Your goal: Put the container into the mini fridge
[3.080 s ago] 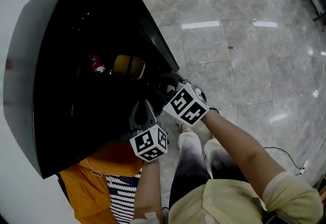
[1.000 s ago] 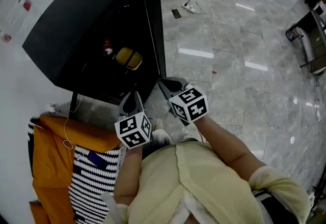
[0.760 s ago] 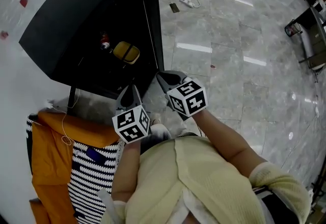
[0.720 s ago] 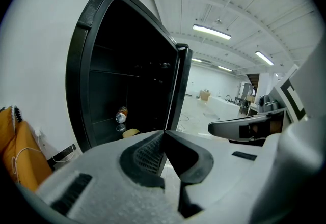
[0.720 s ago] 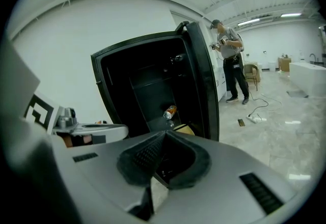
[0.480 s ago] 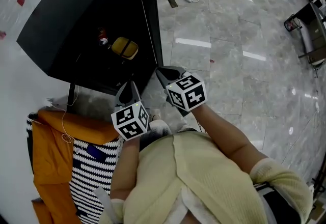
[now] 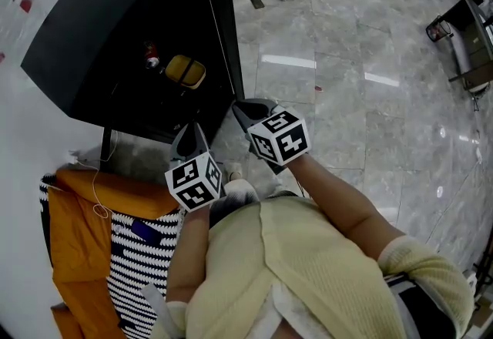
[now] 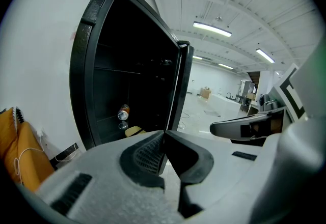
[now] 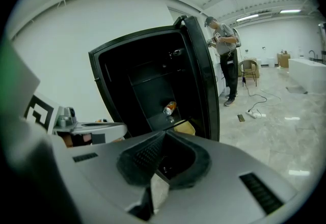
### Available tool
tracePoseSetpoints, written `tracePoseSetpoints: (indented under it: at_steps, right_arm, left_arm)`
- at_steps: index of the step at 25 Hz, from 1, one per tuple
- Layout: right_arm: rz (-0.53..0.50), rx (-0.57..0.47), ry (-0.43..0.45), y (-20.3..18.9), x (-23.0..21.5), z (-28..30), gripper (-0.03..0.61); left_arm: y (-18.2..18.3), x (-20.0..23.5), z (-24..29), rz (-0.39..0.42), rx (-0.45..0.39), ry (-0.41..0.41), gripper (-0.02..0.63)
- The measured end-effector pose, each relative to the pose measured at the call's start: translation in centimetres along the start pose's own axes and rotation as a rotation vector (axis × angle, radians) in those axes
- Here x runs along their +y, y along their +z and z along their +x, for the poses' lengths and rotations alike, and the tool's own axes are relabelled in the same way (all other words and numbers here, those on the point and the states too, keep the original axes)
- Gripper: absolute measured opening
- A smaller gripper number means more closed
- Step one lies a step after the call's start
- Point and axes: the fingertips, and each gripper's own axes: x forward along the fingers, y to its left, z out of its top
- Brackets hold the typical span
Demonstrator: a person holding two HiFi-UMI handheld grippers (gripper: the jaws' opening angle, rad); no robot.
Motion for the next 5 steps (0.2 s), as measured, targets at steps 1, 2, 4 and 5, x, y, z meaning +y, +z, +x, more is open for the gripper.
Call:
tracePoseSetpoints:
  at_steps: [1,2,4,5]
  right_arm:
    - [0.0,0.001,0.002,-0.02,0.07,0.04,0.029]
    - [0.0,0.002,0.004,-0.04,0.13,0.06,0.028]
    - [0.001,0.004,0.007,-0.09,0.24,0.08,0.029]
    - [0.002,0.005,0.008,-0.12,0.29,0.09,0.029]
  left_arm:
    - [0.0,0.03,-0.03,0.002,-0.001,0.001,0.023]
    - [-0.05,0.07,-0.06,0.003,0.001,0.002,0.023]
    - [-0.24,0.19,-0.13,0.004,0.005,0.004,0.023]
    - [-0.34,0.26,-0.16,0.003,0.008,0.006,0.023]
